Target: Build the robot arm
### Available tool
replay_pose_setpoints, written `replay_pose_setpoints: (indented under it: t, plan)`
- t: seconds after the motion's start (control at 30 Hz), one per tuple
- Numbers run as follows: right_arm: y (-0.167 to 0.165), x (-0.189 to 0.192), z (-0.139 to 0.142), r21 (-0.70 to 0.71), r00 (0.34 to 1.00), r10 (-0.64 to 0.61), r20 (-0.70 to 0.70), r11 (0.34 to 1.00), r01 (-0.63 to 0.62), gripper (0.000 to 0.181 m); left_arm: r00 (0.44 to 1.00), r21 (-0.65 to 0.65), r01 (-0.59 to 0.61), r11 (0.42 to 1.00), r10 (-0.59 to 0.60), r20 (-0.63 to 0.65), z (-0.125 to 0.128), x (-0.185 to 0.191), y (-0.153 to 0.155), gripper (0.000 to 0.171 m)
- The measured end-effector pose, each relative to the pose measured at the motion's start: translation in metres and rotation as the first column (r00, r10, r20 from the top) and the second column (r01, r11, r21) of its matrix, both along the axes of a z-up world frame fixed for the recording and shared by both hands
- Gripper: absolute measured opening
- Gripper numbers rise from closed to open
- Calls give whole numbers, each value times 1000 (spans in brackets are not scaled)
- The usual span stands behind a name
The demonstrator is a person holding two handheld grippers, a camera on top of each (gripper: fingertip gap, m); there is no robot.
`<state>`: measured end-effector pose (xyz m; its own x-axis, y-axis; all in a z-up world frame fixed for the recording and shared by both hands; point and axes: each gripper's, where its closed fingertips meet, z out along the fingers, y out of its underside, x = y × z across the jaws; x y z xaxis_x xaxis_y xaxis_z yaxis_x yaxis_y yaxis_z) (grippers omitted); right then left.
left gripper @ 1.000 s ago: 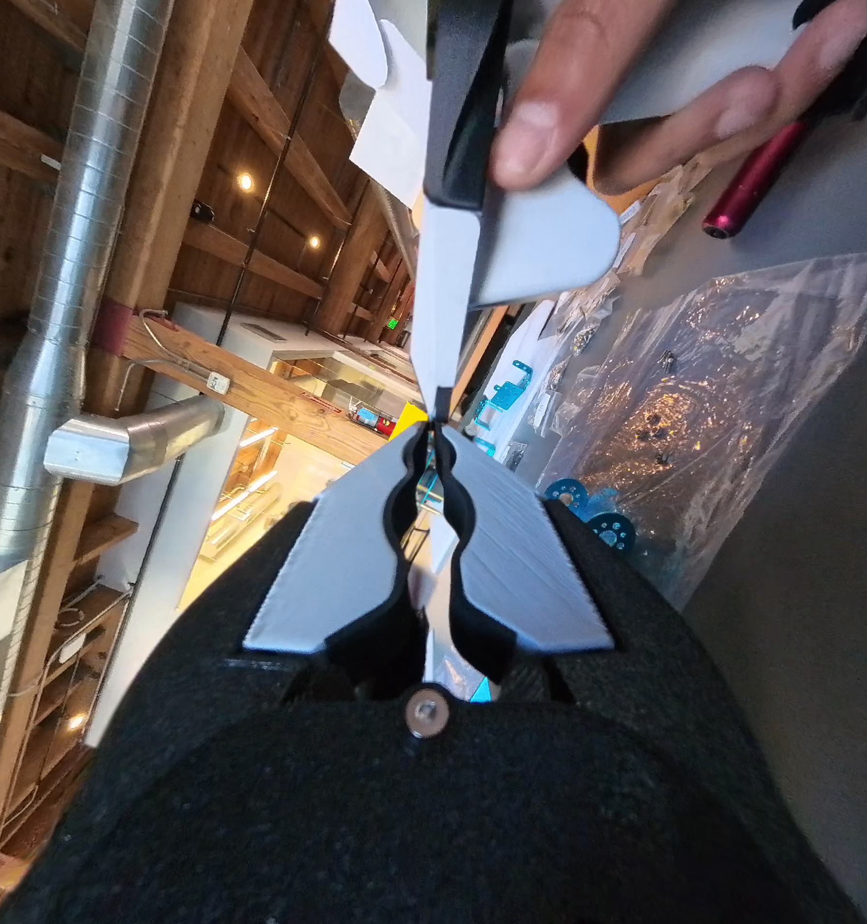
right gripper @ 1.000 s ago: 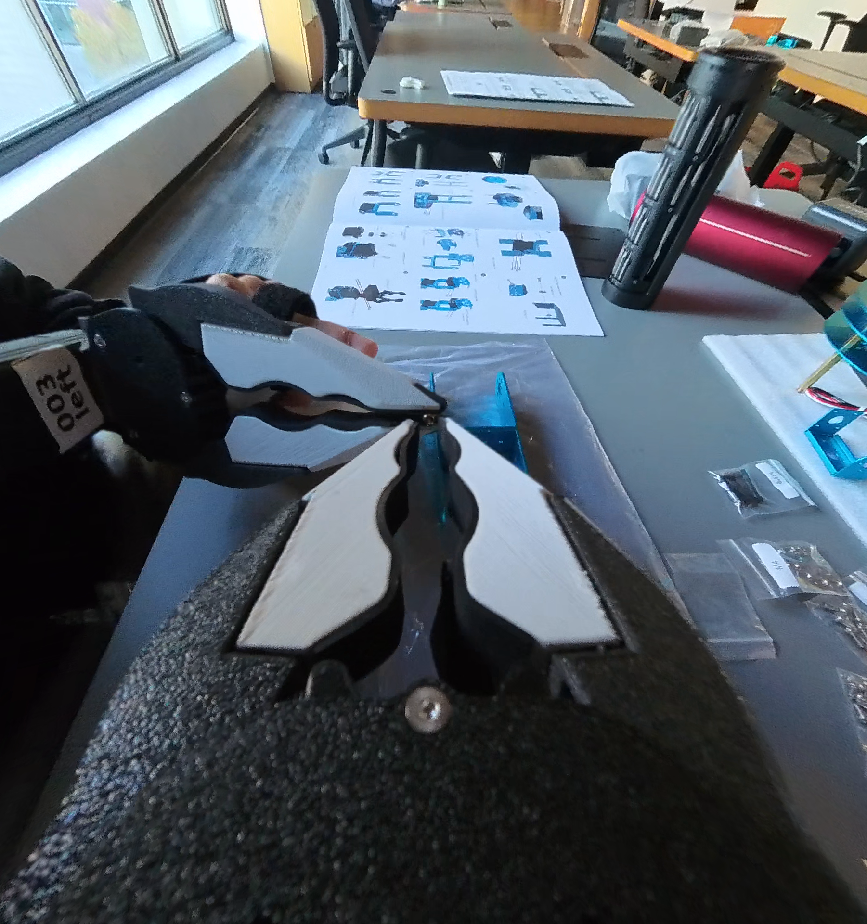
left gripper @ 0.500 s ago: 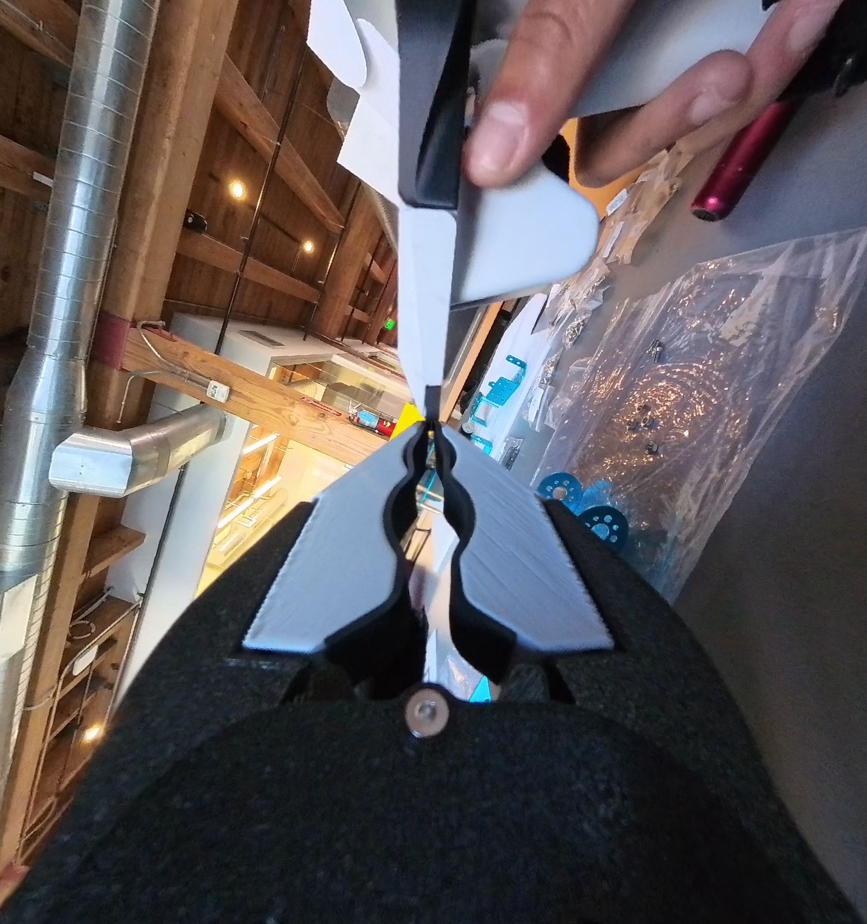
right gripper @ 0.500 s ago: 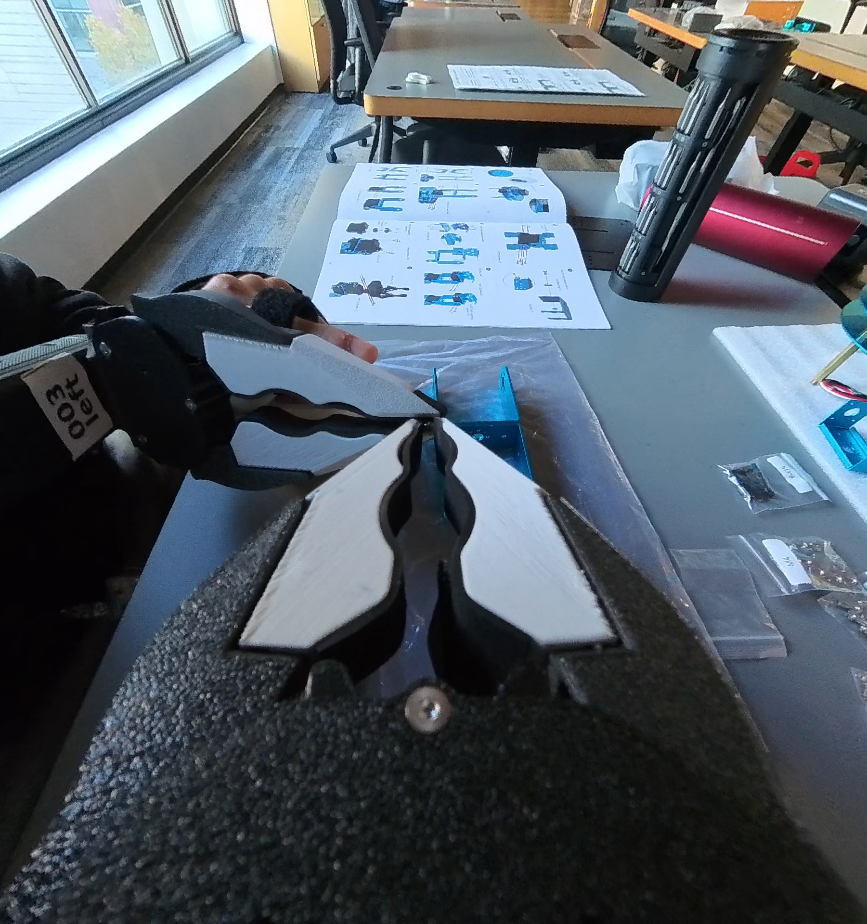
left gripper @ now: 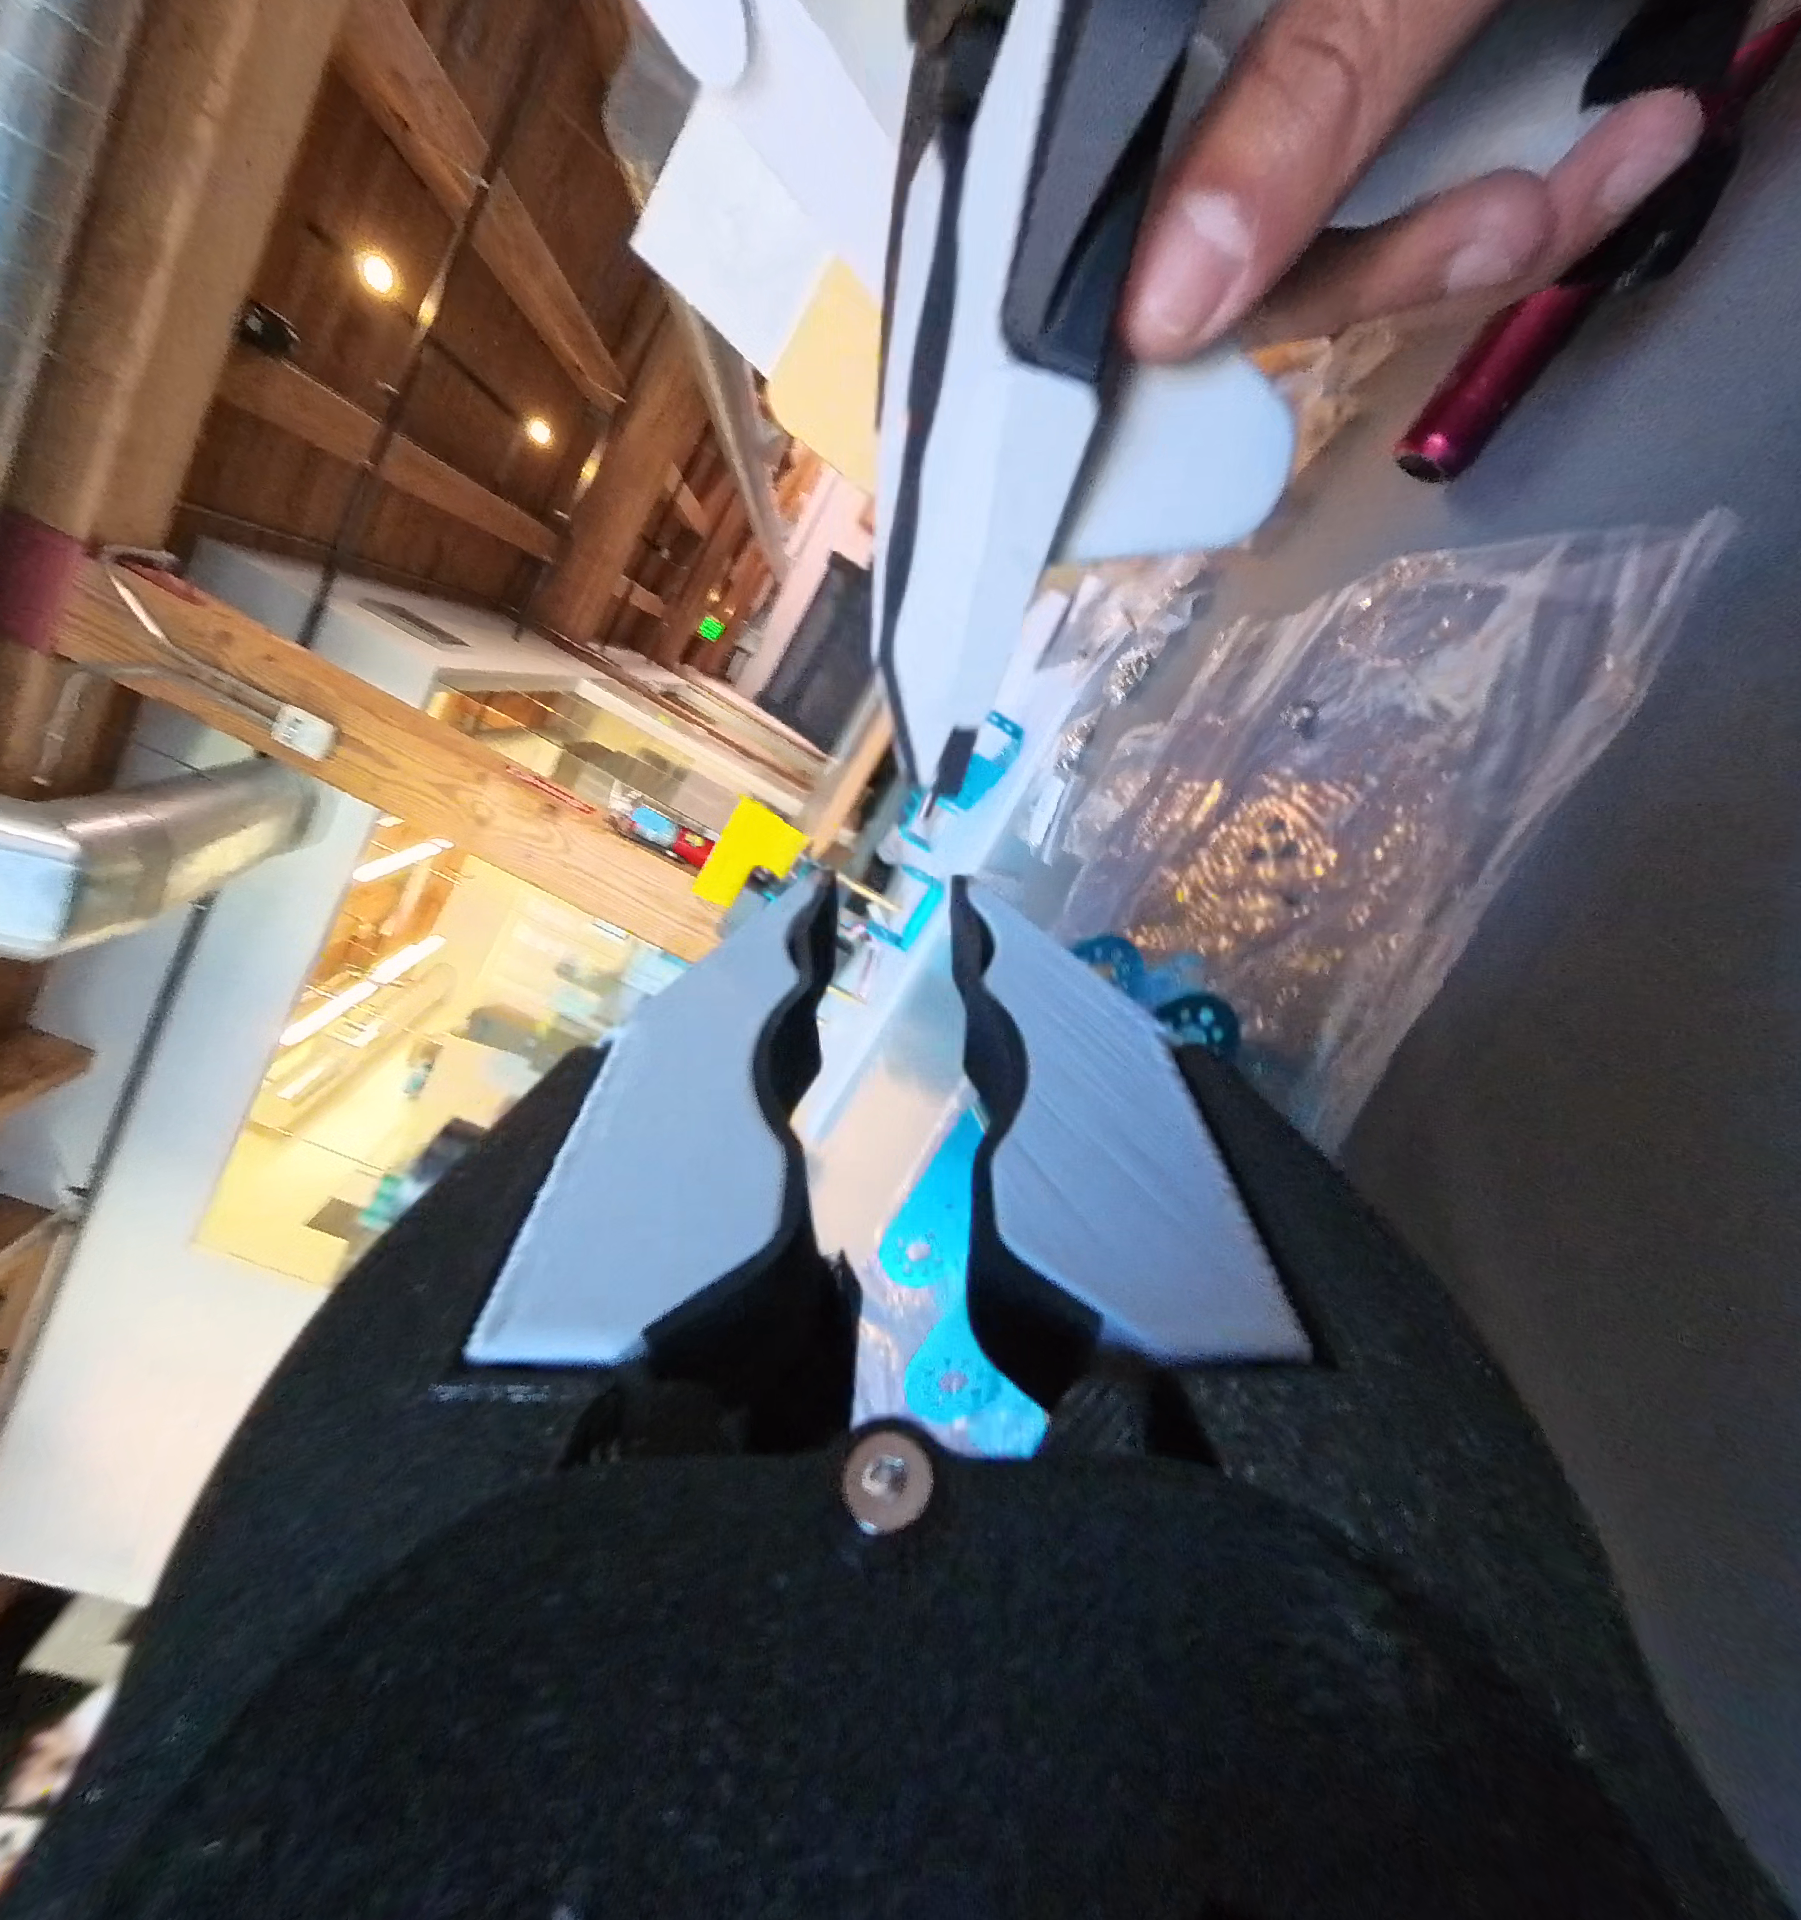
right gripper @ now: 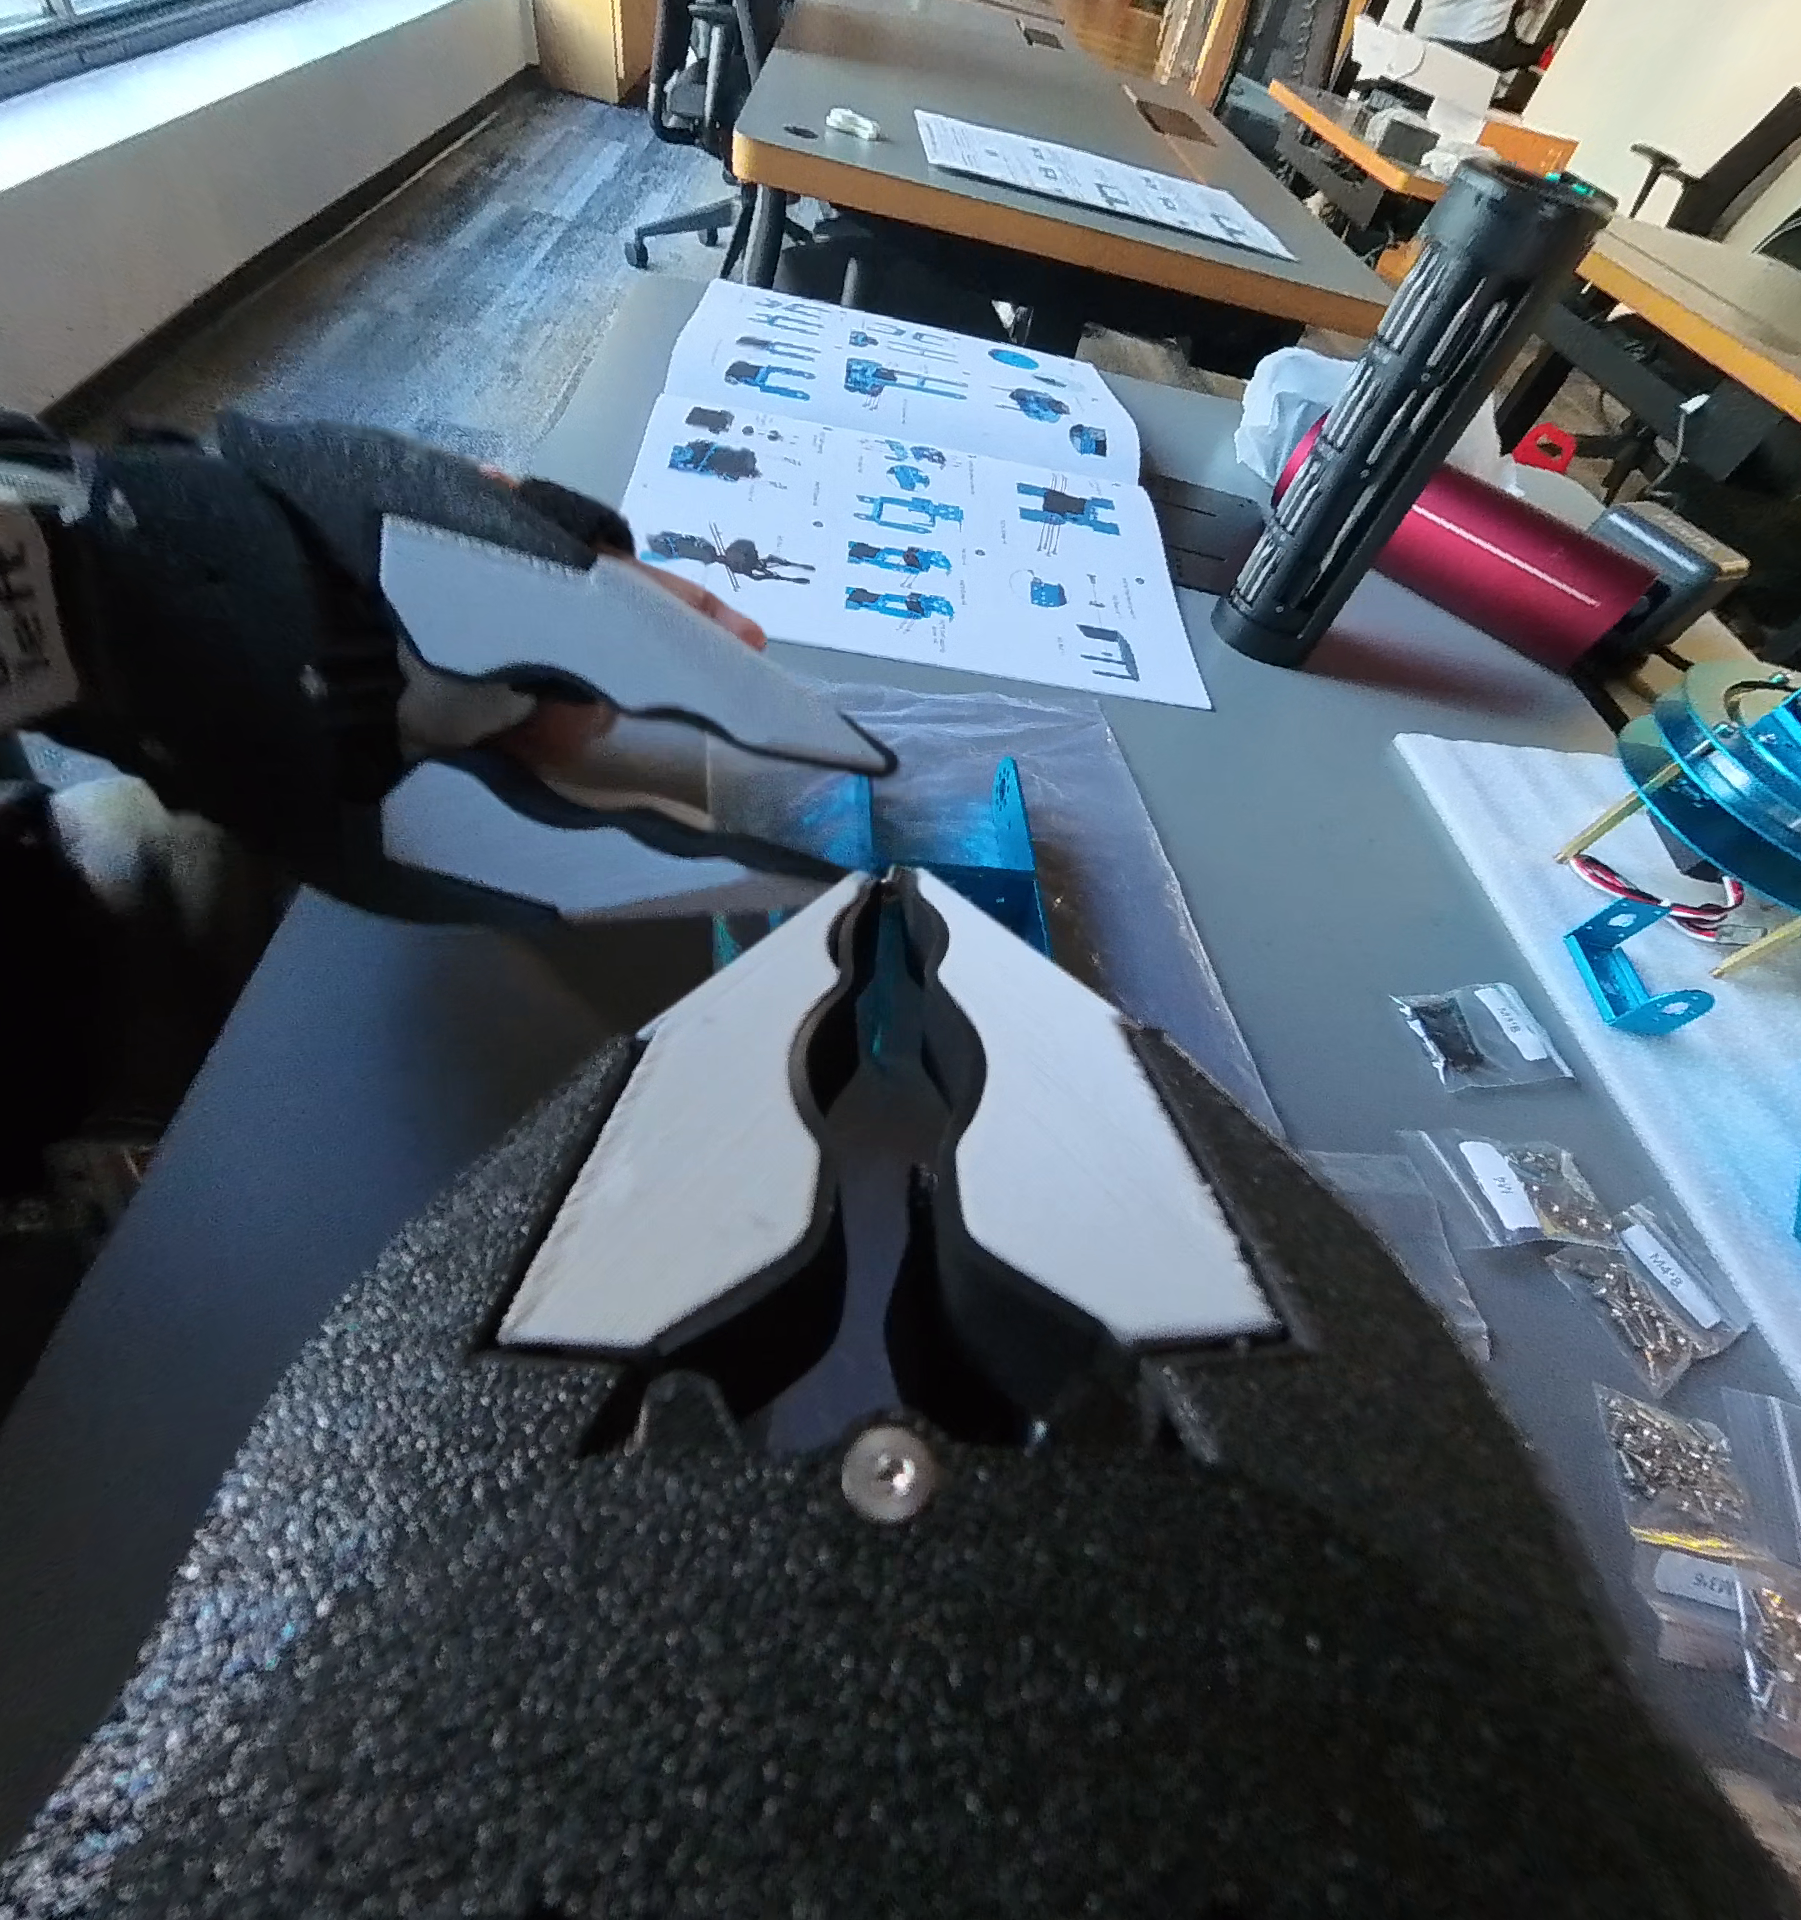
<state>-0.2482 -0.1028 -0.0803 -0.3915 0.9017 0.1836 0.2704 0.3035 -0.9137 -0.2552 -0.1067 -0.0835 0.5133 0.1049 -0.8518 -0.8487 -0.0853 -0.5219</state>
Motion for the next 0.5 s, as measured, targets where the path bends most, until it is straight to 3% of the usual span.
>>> replay_pose_setpoints:
  t: [0.1,0.17,0.27,0.33,0.37,0.43,0.5]
  plan:
    - [8,-2,-13,79,1000,-6,20,997,5,2,990,-133,50,990,-31,138,-9,-19,-17,25]
    - [18,-6,-23,219,1000,1,10,976,-3,3,956,-278,181,943,-102,276,-17,-28,-28,35]
    - [26,-17,-35,302,999,47,21,952,-51,3,876,-482,387,786,-151,458,-31,-43,-35,58]
    - [27,-26,-38,303,995,93,34,948,-99,3,828,-565,491,663,-152,541,-42,-55,-32,74]
    - [27,-30,-38,330,992,123,23,936,-124,3,816,-582,511,632,-143,561,-45,-63,-25,75]
    - [20,-36,-34,425,966,258,-27,877,-222,0,771,-610,590,529,-147,619,-52,-66,-17,82]
    - [13,-39,-30,559,920,382,-91,784,-271,0,773,-641,600,479,-141,618,-61,-73,-4,85]
